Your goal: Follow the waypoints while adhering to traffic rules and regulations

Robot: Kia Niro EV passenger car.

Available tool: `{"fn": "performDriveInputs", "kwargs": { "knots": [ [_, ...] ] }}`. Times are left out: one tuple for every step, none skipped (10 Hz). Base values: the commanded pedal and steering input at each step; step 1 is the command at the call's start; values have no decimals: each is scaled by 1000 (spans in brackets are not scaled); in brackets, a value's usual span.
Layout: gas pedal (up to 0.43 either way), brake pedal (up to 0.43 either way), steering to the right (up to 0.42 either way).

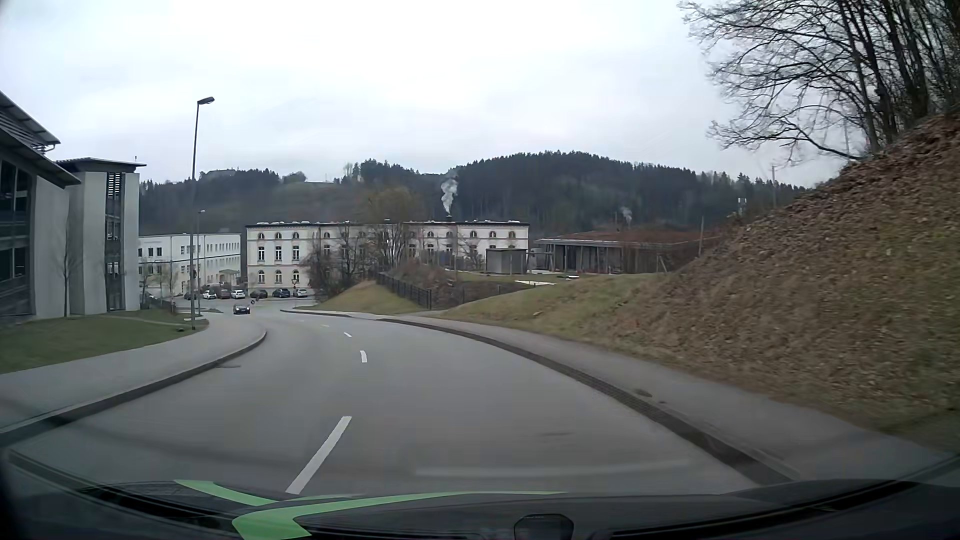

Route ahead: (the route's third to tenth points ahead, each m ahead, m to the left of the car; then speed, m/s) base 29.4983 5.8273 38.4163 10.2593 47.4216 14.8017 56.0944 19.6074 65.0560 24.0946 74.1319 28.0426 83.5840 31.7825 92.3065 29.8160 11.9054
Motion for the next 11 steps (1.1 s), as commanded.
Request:
{"fn": "performDriveInputs", "kwargs": {
  "knots": [
    [0,195,-70],
    [0,207,-75],
    [0,213,-76],
    [0,220,-76],
    [0,226,-76],
    [0,232,-76],
    [0,232,-76],
    [0,232,-75],
    [0,232,-74],
    [0,238,-73],
    [0,238,-72]
  ]
}}
